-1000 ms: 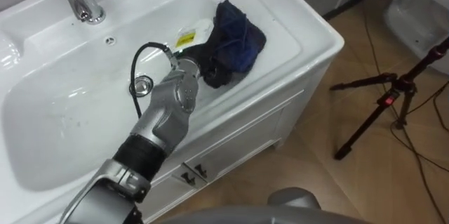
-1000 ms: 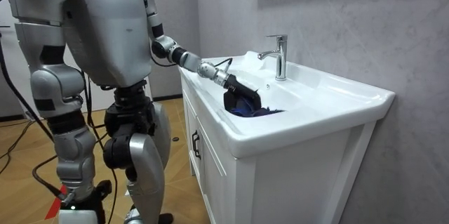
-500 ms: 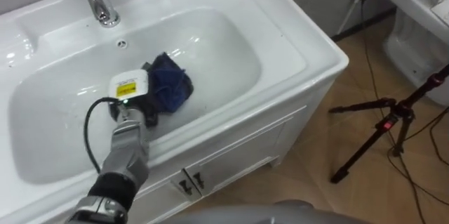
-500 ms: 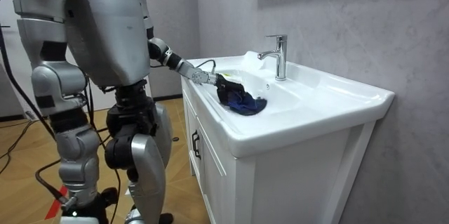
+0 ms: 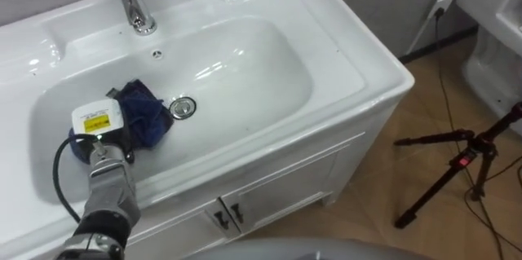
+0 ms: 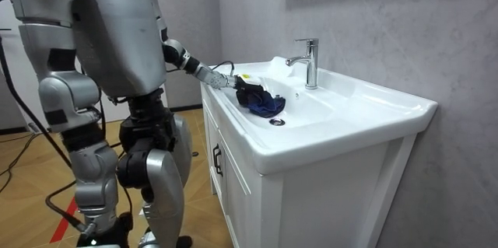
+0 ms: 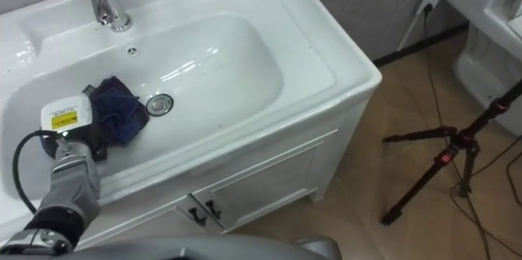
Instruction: Wipe basin
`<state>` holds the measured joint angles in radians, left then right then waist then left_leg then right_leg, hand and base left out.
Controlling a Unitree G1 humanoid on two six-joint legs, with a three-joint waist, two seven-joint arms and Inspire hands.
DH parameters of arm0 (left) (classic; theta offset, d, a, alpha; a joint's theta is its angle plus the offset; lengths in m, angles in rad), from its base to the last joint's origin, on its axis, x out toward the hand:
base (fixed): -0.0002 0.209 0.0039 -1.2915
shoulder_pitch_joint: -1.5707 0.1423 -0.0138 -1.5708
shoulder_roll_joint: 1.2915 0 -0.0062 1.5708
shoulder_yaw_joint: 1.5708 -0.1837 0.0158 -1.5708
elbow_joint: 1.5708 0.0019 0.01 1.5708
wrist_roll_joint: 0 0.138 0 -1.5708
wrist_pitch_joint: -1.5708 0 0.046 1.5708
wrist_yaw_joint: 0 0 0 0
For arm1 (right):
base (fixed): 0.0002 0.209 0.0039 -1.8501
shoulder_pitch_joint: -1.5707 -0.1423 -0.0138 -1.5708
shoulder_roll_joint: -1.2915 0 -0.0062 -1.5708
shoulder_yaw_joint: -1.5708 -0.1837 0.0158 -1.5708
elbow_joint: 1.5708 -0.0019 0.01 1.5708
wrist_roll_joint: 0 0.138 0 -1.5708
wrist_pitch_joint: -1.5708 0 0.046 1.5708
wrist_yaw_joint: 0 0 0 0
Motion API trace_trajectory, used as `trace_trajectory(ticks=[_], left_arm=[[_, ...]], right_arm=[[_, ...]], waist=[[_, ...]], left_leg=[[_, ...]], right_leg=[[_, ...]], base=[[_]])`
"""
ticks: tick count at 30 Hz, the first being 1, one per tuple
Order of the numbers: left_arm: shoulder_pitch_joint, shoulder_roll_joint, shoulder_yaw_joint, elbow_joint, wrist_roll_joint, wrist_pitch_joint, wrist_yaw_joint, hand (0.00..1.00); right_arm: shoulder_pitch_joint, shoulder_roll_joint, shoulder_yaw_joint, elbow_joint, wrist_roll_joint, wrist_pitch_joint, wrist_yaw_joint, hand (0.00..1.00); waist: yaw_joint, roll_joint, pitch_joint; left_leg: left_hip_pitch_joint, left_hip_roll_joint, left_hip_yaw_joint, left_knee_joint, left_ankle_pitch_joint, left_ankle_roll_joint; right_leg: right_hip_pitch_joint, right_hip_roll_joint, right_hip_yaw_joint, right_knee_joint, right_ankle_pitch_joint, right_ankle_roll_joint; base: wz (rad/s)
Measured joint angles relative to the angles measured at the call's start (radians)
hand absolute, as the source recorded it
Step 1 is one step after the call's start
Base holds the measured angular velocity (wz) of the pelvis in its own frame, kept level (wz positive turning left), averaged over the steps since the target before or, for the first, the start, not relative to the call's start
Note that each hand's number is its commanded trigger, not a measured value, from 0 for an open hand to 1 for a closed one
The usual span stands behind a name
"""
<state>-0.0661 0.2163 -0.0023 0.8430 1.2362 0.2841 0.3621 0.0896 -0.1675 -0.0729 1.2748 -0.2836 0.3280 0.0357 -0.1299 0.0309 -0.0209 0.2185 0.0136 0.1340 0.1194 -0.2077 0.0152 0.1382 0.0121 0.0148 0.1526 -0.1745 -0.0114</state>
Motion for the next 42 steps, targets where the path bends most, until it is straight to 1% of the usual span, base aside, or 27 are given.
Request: trace_trajectory(ticks=[2,3,5,6,7,8,9,10,11,12,13,15,17,19,22,23,24,28,30,31,32,34,35,38,40,42], left_arm=[[0.006,0.003,0.008,0.0,0.035,0.0,0.001,1.0],[0.011,0.005,0.009,-0.008,0.039,0.0,0.002,1.0],[0.016,0.018,0.013,-0.041,0.044,-0.001,-0.003,1.0],[0.023,0.034,0.017,-0.063,0.048,-0.002,-0.009,1.0],[0.027,0.051,0.026,-0.086,0.053,-0.002,-0.021,1.0],[0.027,0.056,0.032,-0.094,0.054,-0.002,-0.024,1.0],[0.025,0.063,0.04,-0.105,0.054,-0.002,-0.03,1.0],[0.026,0.07,0.039,-0.115,0.055,-0.002,-0.035,1.0],[0.028,0.073,0.039,-0.121,0.055,-0.002,-0.041,1.0],[0.03,0.08,0.039,-0.13,0.055,-0.002,-0.049,1.0],[0.031,0.086,0.039,-0.14,0.055,-0.002,-0.061,1.0],[0.031,0.091,0.04,-0.16,0.057,-0.002,-0.078,1.0],[0.032,0.093,0.04,-0.186,0.072,-0.002,-0.098,1.0],[0.032,0.093,0.039,-0.218,0.105,-0.002,-0.12,1.0],[0.032,0.094,0.039,-0.26,0.114,-0.001,-0.156,1.0],[0.032,0.094,0.039,-0.27,0.115,0.0,-0.165,1.0],[0.033,0.095,0.039,-0.294,0.114,0.005,-0.185,1.0],[0.033,0.095,0.034,-0.348,0.114,0.027,-0.249,1.0],[0.033,0.095,0.025,-0.353,0.112,0.036,-0.267,1.0],[0.033,0.095,0.018,-0.352,0.111,0.04,-0.279,1.0],[0.033,0.095,0.013,-0.352,0.111,0.041,-0.287,1.0],[0.037,0.095,-0.006,-0.351,0.111,0.044,-0.311,1.0],[0.038,0.095,-0.009,-0.35,0.112,0.044,-0.317,1.0],[0.037,0.095,-0.028,-0.339,0.113,0.048,-0.345,1.0],[0.036,0.095,-0.062,-0.329,0.113,0.051,-0.365,1.0],[0.028,0.095,-0.088,-0.31,0.112,0.057,-0.375,1.0]], right_arm=[[-0.002,-0.004,-0.021,-0.003,-0.008,-0.003,-0.001,0.0],[-0.003,-0.011,-0.03,-0.003,-0.001,-0.005,-0.003,0.0],[-0.01,-0.02,-0.032,-0.003,0.0,-0.009,-0.004,0.0],[-0.017,-0.024,-0.053,-0.003,-0.002,-0.011,-0.004,0.0],[-0.023,-0.03,-0.07,-0.003,-0.001,-0.016,-0.006,0.0],[-0.024,-0.034,-0.07,-0.003,-0.001,-0.021,-0.009,0.0],[-0.026,-0.043,-0.072,-0.004,-0.002,-0.027,-0.017,0.0],[-0.027,-0.053,-0.08,-0.005,-0.001,-0.033,-0.028,0.0],[-0.028,-0.057,-0.084,-0.004,-0.001,-0.035,-0.033,0.0],[-0.034,-0.066,-0.087,-0.004,0.002,-0.044,-0.036,0.0],[-0.037,-0.071,-0.086,-0.006,0.004,-0.051,-0.037,0.0],[-0.038,-0.071,-0.085,-0.009,0.013,-0.059,-0.037,0.0],[-0.035,-0.068,-0.078,-0.008,0.035,-0.068,-0.037,0.0],[-0.032,-0.067,-0.064,-0.005,0.061,-0.078,-0.039,0.0],[-0.033,-0.062,-0.06,0.001,0.062,-0.088,-0.05,0.0],[-0.032,-0.062,-0.055,0.002,0.064,-0.088,-0.05,0.0],[-0.032,-0.062,-0.036,0.003,0.077,-0.088,-0.05,0.0],[-0.027,-0.062,-0.012,0.023,0.13,-0.092,-0.059,0.0],[-0.024,-0.062,-0.007,0.023,0.149,-0.094,-0.06,0.0],[-0.02,-0.062,-0.006,0.023,0.156,-0.097,-0.061,0.0],[-0.018,-0.062,-0.007,0.024,0.157,-0.098,-0.062,0.0],[-0.007,-0.062,-0.007,0.031,0.16,-0.112,-0.062,0.0],[-0.006,-0.062,-0.007,0.036,0.16,-0.116,-0.062,0.0],[0.003,-0.062,-0.001,0.049,0.161,-0.124,-0.062,0.0],[0.009,-0.061,0.014,0.057,0.16,-0.131,-0.062,0.0],[0.009,-0.061,0.015,0.069,0.162,-0.131,-0.063,0.0]], waist=[[0.009,0.008,-0.0033],[0.022,0.016,-0.0057],[0.031,0.036,-0.0095],[0.039,0.04,-0.0095],[0.046,0.048,-0.0063],[0.047,0.052,-0.0046],[0.047,0.056,-0.0045],[0.048,0.066,-0.0036],[0.05,0.069,-0.0031],[0.053,0.072,0.0025],[0.053,0.079,0.0037],[0.057,0.085,0.0058],[0.067,0.084,0.0067],[0.082,0.08,0.01],[0.083,0.07,0.0169],[0.082,0.068,0.0182],[0.082,0.063,0.0216],[0.074,0.06,0.0231],[0.064,0.06,0.0231],[0.053,0.061,0.0227],[0.049,0.061,0.0228],[0.038,0.056,0.0251],[0.032,0.049,0.0284],[0.018,0.043,0.029],[0.008,0.037,0.0292],[-0.007,0.038,0.0285]], left_leg=[[-0.003,0.001,0.0,0.0,0.0,0.0],[-0.008,0.002,-0.001,0.0,0.0,0.0],[-0.021,0.004,-0.005,0.002,0.0,0.0],[-0.033,0.007,-0.005,0.002,0.0,0.0],[-0.042,0.011,-0.009,0.004,0.0,0.0],[-0.049,0.011,-0.013,0.007,0.0,-0.001],[-0.058,0.012,-0.028,0.012,0.001,-0.002],[-0.063,0.013,-0.032,0.012,0.002,-0.004],[-0.065,0.013,-0.031,0.013,0.003,-0.005],[-0.071,0.014,-0.032,0.015,0.004,-0.007],[-0.075,0.015,-0.034,0.016,0.005,-0.009],[-0.081,0.016,-0.04,0.016,0.007,-0.012],[-0.086,0.016,-0.043,0.017,0.009,-0.014],[-0.088,0.016,-0.051,0.018,0.009,-0.015],[-0.096,0.015,-0.056,0.019,0.009,-0.015],[-0.099,0.015,-0.057,0.021,0.009,-0.015],[-0.105,0.013,-0.062,0.028,0.009,-0.015],[-0.109,0.01,-0.071,0.033,0.009,-0.015],[-0.109,0.008,-0.083,0.033,0.009,-0.015],[-0.109,0.006,-0.083,0.033,0.009,-0.015],[-0.108,0.005,-0.082,0.032,0.009,-0.015],[-0.104,0.003,-0.081,0.032,0.009,-0.015],[-0.103,0.003,-0.081,0.032,0.009,-0.015],[-0.102,0.003,-0.077,0.033,0.009,-0.015],[-0.099,0.003,-0.074,0.033,0.009,-0.015],[-0.094,0.004,-0.07,0.032,0.009,-0.015]], right_leg=[[-0.001,0.001,0.0,-0.001,0.0,-0.001],[-0.002,0.002,0.001,-0.001,0.001,-0.002],[-0.015,0.002,-0.005,0.004,0.003,-0.004],[-0.028,0.005,-0.01,0.005,0.005,-0.007],[-0.036,0.007,-0.019,0.004,0.008,-0.011],[-0.038,0.007,-0.024,0.003,0.009,-0.012],[-0.041,0.007,-0.037,0.002,0.009,-0.013],[-0.041,0.007,-0.048,0.001,0.01,-0.014],[-0.043,0.007,-0.05,0.001,0.01,-0.014],[-0.046,0.007,-0.052,0.001,0.011,-0.016],[-0.05,0.007,-0.059,0.001,0.011,-0.017],[-0.053,0.007,-0.065,0.0,0.011,-0.02],[-0.056,0.007,-0.072,-0.002,0.009,-0.021],[-0.055,0.007,-0.074,-0.002,0.009,-0.022],[-0.058,0.006,-0.079,-0.002,0.009,-0.022],[-0.058,0.005,-0.082,-0.002,0.009,-0.022],[-0.059,0.003,-0.088,-0.002,0.009,-0.021],[-0.058,-0.001,-0.101,-0.004,0.007,-0.02],[-0.056,-0.004,-0.106,-0.004,0.005,-0.017],[-0.055,-0.006,-0.109,-0.004,0.004,-0.016],[-0.055,-0.006,-0.109,-0.003,0.003,-0.015],[-0.051,-0.009,-0.107,-0.003,0.003,-0.013],[-0.051,-0.008,-0.106,-0.003,0.002,-0.013],[-0.051,-0.008,-0.101,-0.001,0.002,-0.013],[-0.049,-0.008,-0.097,0.0,0.002,-0.013],[-0.051,-0.008,-0.095,0.0,0.002,-0.013]], base=[[-0.02],[-0.06],[-0.02],[0.0],[0.05],[0.15],[0.24],[0.22],[0.14],[0.09],[0.09],[0.12],[0.09],[0.05],[0.1],[0.09],[0.15],[0.11],[0.09],[0.12],[0.04],[0.0],[0.0],[-0.01],[0.0],[-0.03]])
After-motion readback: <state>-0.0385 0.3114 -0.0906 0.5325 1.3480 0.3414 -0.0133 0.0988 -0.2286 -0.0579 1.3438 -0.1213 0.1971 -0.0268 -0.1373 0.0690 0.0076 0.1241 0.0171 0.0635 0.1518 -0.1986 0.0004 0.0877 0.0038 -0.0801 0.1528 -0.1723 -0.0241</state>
